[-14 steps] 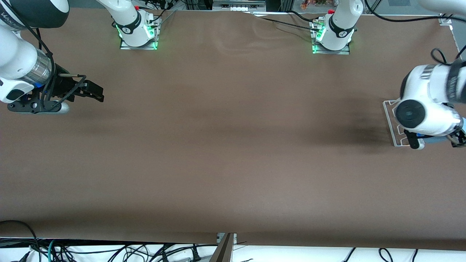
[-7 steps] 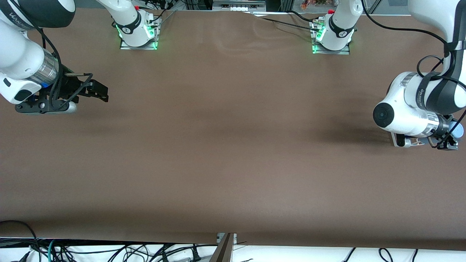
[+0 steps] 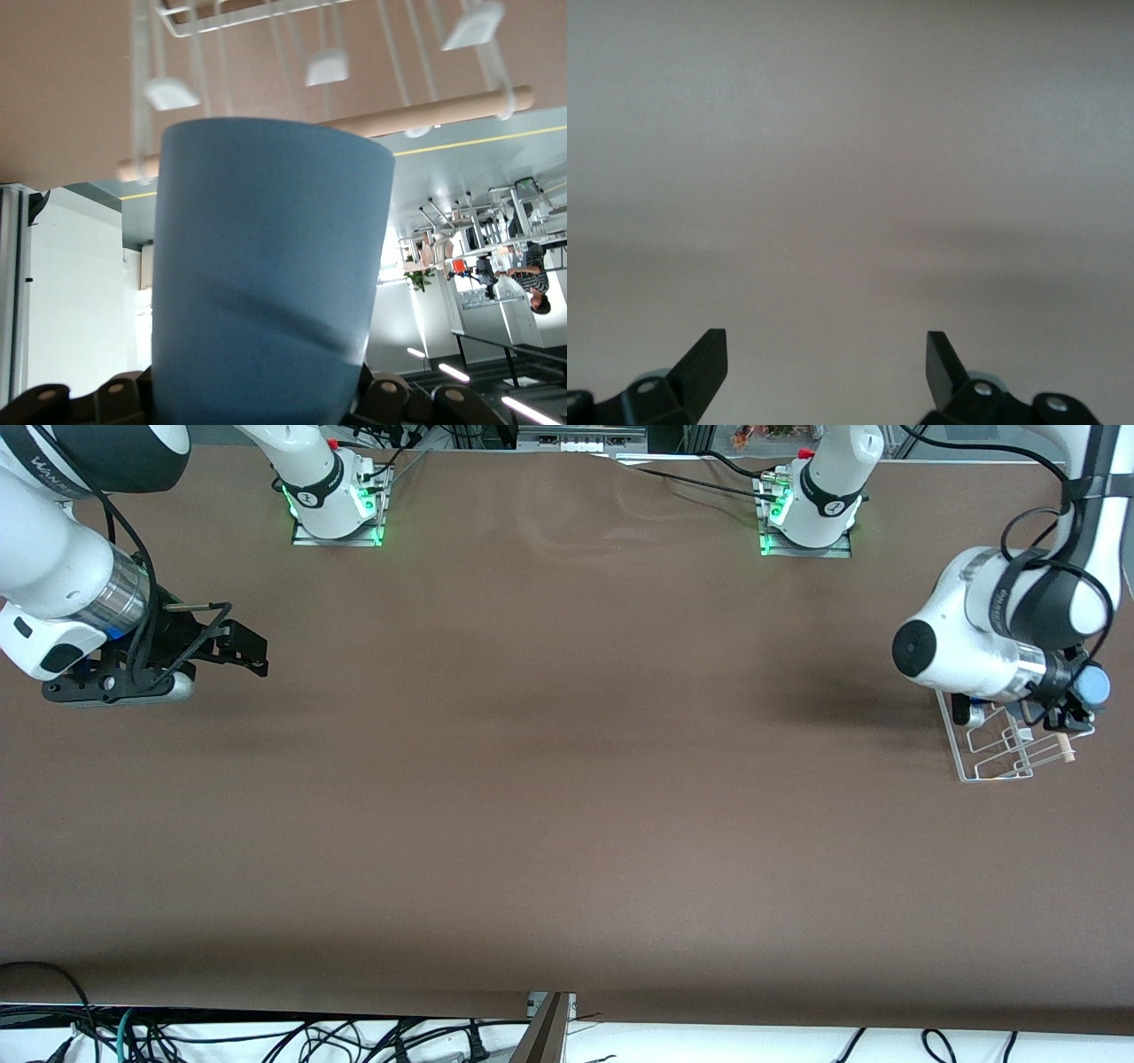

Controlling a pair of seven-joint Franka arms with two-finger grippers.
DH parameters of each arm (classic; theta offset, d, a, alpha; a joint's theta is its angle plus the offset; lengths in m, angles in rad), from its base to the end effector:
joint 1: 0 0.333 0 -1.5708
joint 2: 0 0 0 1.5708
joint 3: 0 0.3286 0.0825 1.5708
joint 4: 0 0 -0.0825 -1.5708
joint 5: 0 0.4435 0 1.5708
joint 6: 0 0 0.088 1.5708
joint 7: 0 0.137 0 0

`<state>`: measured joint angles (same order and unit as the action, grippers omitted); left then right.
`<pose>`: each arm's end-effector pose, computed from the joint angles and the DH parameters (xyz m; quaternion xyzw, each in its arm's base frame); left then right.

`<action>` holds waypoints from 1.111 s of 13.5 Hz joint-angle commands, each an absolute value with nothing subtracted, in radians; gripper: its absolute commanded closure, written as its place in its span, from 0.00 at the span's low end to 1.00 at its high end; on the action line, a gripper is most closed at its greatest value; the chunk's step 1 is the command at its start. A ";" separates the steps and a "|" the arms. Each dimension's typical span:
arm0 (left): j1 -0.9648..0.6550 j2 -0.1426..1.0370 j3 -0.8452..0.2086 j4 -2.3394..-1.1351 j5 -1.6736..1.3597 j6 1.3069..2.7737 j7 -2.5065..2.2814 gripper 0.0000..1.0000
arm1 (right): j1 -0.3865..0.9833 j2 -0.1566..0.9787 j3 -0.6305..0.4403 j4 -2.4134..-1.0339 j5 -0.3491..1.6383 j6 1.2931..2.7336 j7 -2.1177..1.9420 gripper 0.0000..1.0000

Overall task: Transfer cup to left arm and place on rack
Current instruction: 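Carry the cup with the left gripper and hang it on the rack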

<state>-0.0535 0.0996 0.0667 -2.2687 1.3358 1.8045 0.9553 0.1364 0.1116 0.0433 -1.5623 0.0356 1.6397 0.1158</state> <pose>0.5453 0.1171 0.2905 -0.5321 0.6129 0.4461 0.3771 0.6404 0.1198 0.5470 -0.9992 -0.0303 0.0198 0.0174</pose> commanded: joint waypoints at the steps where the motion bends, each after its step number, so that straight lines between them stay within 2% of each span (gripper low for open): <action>1: -0.045 0.003 0.064 -2.405 1.394 1.813 0.919 1.00 | 0.140 0.095 0.044 -1.563 0.031 1.640 0.104 0.01; 7: -0.025 -0.040 0.061 -2.555 1.479 1.810 0.816 1.00 | 0.140 0.091 0.044 -1.560 0.029 1.632 0.084 0.01; 15: -0.017 -0.005 0.060 -2.585 1.525 1.816 0.677 1.00 | 0.150 0.092 0.046 -1.537 0.031 1.622 0.084 0.01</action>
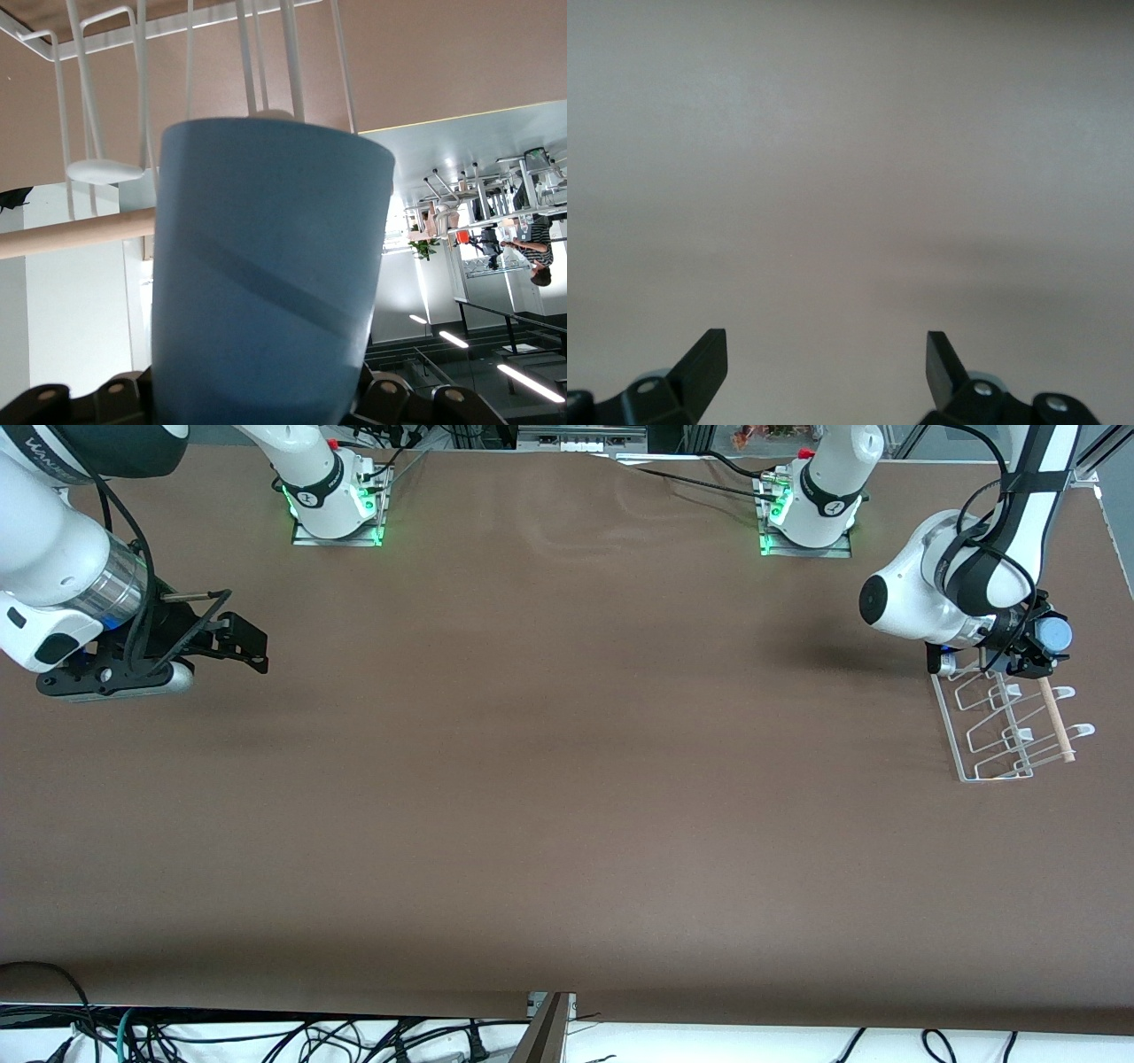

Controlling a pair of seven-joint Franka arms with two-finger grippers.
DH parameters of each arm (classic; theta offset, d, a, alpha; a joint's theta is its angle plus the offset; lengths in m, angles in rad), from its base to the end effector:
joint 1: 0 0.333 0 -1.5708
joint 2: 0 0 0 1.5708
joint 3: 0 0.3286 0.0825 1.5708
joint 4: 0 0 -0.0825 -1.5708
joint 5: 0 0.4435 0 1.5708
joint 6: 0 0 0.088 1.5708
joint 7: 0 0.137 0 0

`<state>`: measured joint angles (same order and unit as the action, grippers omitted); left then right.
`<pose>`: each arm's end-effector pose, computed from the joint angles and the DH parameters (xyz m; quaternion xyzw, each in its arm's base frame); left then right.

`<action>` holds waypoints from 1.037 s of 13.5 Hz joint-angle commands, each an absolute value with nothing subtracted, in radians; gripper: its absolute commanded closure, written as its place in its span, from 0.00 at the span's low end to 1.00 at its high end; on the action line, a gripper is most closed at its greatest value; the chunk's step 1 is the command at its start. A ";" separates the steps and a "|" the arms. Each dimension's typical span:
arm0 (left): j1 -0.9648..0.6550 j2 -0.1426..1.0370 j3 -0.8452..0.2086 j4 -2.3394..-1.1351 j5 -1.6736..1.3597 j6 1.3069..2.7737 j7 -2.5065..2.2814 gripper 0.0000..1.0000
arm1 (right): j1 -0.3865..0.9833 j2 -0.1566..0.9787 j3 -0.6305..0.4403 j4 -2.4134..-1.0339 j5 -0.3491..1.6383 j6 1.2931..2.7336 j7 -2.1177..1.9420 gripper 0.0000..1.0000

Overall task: Transfer cup to left arm and place on rack
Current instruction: 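Carry the cup with the left gripper and hang it on the rack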

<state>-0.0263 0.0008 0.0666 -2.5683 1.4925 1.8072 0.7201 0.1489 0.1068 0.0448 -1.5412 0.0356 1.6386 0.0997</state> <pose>0.4438 0.1302 0.2298 -0.5116 0.5977 0.4590 0.4128 0.6394 0.1289 0.5613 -0.9987 -0.0456 0.0075 0.0192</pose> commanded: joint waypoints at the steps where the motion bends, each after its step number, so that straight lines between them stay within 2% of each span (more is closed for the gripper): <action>1: -0.017 0.012 0.060 -2.583 1.525 1.818 0.648 1.00 | 0.150 0.091 0.045 -1.537 0.031 1.609 0.080 0.01; 8: -0.021 0.103 0.054 -2.568 1.525 1.824 0.523 1.00 | 0.137 0.101 0.032 -1.523 0.037 1.451 0.083 0.01; 9: -0.020 0.104 0.054 -2.568 1.525 1.839 0.509 0.78 | 0.141 0.101 0.035 -1.523 0.034 1.454 0.084 0.01; 10: -0.017 0.103 0.054 -2.565 1.522 1.854 0.509 0.01 | 0.149 0.103 0.041 -1.522 0.026 1.460 0.090 0.01; 14: -0.014 0.087 0.019 -2.475 1.389 1.853 0.523 0.00 | 0.141 0.106 0.037 -1.519 0.028 1.566 0.083 0.01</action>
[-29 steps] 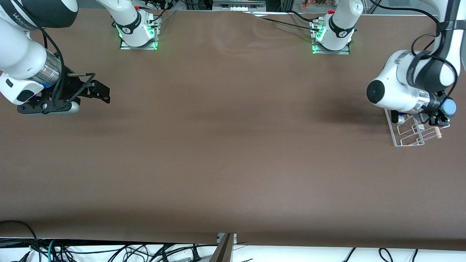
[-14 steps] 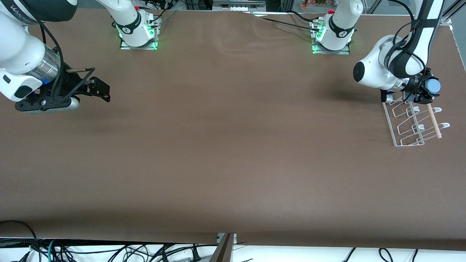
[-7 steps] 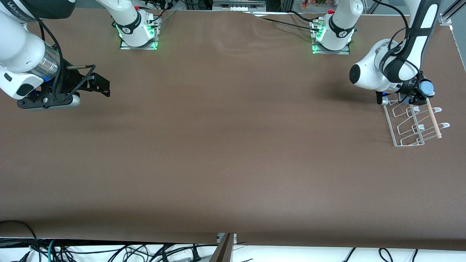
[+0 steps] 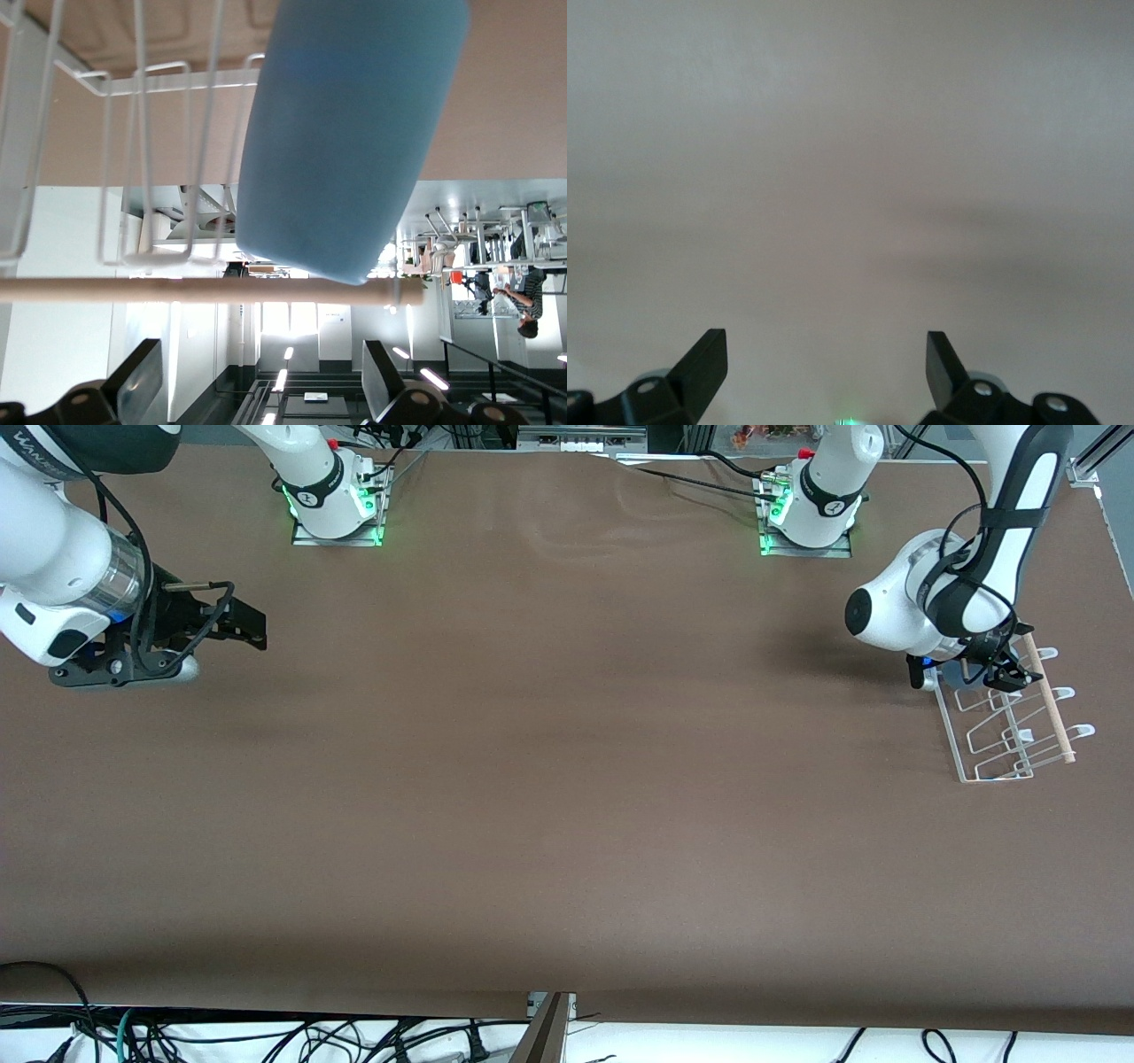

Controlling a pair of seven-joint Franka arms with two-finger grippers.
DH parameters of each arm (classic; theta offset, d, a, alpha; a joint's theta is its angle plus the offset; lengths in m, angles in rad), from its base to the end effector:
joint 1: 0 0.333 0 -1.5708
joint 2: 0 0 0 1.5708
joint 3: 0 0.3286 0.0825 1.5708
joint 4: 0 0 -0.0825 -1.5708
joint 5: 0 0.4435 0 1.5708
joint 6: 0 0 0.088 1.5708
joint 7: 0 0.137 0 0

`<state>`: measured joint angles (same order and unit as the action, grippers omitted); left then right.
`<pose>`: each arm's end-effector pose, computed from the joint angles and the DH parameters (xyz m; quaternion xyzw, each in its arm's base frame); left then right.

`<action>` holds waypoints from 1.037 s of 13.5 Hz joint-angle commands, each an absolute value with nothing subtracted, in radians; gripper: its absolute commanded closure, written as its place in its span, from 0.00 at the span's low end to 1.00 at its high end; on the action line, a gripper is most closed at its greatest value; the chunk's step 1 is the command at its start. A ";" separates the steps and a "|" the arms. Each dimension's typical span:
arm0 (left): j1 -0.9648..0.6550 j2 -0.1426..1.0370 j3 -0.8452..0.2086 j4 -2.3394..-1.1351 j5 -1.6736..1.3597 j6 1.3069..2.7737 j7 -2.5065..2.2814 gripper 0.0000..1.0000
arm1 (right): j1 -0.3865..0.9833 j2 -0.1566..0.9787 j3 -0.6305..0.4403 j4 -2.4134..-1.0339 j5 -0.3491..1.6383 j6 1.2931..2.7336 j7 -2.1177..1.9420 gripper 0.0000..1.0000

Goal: Transfer cup to left arm and place on rack

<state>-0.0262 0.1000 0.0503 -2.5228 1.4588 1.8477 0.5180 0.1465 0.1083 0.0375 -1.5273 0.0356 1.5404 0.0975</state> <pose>0.4538 0.1186 0.1961 -0.5677 0.5662 0.4133 0.4315 0.6285 0.1209 0.5598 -0.9978 -0.0429 0.0498 0.0130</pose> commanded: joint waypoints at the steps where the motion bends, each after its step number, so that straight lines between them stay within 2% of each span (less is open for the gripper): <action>1: -0.014 0.077 0.011 -2.441 1.323 1.845 0.520 0.00 | 0.141 0.104 0.037 -1.517 0.028 1.568 0.083 0.01; 4: 0.001 0.069 0.012 -2.263 0.981 1.845 0.522 0.00 | 0.141 0.103 0.041 -1.503 0.028 1.583 0.083 0.01; 8: -0.018 0.081 0.011 -2.035 0.679 1.848 0.520 0.00 | 0.141 0.092 0.035 -1.499 0.020 1.600 0.054 0.01; 10: -0.018 0.092 0.012 -1.930 0.397 1.847 0.506 0.00 | 0.141 0.083 0.034 -1.499 -0.018 1.601 0.012 0.01; 14: -0.023 0.104 0.012 -1.720 0.192 1.754 0.464 0.00 | 0.141 0.066 0.028 -1.500 -0.021 1.589 0.009 0.01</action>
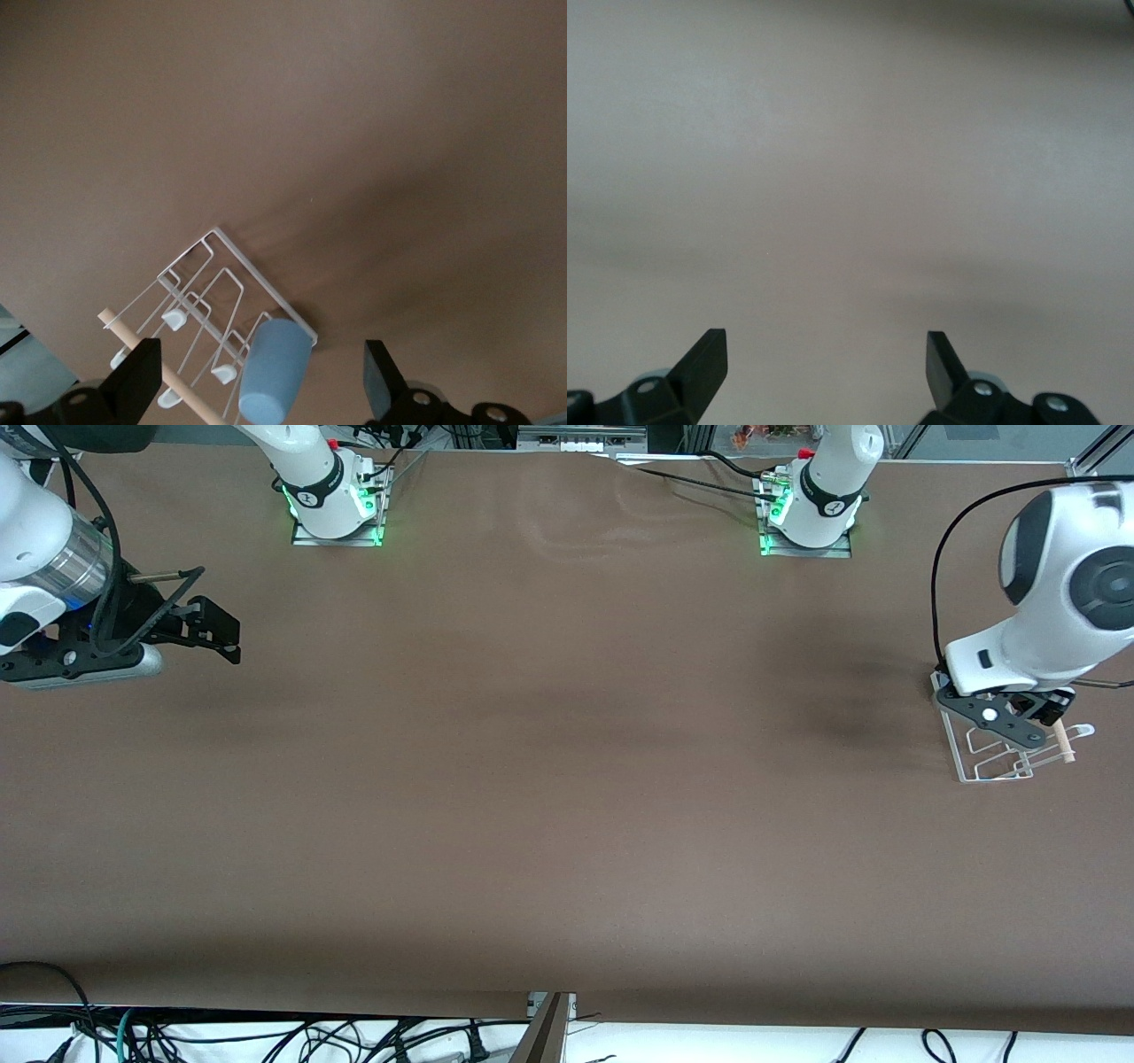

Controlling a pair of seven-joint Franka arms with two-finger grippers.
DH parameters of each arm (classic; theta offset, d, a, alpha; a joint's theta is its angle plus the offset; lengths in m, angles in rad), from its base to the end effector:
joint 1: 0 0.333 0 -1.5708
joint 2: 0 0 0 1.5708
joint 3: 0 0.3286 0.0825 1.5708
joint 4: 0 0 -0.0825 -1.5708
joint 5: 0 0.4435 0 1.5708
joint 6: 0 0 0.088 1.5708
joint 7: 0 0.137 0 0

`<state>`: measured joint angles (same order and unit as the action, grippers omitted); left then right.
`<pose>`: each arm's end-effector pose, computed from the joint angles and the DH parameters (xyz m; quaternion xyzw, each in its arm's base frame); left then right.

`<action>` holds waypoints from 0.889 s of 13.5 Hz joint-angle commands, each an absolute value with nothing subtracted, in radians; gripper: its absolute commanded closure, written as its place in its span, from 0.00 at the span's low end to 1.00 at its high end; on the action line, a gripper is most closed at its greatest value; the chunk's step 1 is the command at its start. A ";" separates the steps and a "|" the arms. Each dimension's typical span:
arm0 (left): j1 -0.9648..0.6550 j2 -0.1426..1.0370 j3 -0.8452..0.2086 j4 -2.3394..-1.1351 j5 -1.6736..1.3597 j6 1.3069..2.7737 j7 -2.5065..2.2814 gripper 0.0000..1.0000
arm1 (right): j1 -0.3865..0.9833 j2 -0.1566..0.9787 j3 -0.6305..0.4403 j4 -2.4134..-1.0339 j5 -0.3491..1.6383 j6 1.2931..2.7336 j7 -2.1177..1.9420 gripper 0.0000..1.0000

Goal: Transfer cup to left arm and place on rack

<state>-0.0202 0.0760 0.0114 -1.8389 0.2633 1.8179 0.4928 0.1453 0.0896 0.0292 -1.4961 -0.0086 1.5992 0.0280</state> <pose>0.6284 0.0233 0.4412 -0.9497 0.2828 0.0769 0.1108 0.6366 0.1103 0.5930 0.9973 0.0732 0.0070 0.0023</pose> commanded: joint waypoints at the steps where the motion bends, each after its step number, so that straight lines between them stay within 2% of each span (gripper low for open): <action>1: -0.038 0.115 0.012 -1.659 0.146 1.711 0.409 0.00 | 0.141 0.058 0.015 -1.500 -0.021 1.588 0.008 0.01; 4: -0.044 0.117 0.034 -1.562 0.014 1.663 0.206 0.00 | 0.141 0.057 0.009 -1.500 -0.018 1.578 0.006 0.01; 6: -0.044 0.115 0.052 -1.482 0.035 1.658 0.186 0.00 | 0.141 0.048 0.003 -1.500 -0.018 1.574 -0.009 0.01; 8: -0.043 0.115 0.052 -1.462 0.005 1.594 0.149 0.00 | 0.141 0.044 -0.005 -1.502 -0.018 1.575 -0.021 0.01; 12: -0.055 0.127 0.066 -1.462 -0.061 1.559 0.018 0.00 | 0.141 0.044 -0.005 -1.502 -0.020 1.585 -0.020 0.01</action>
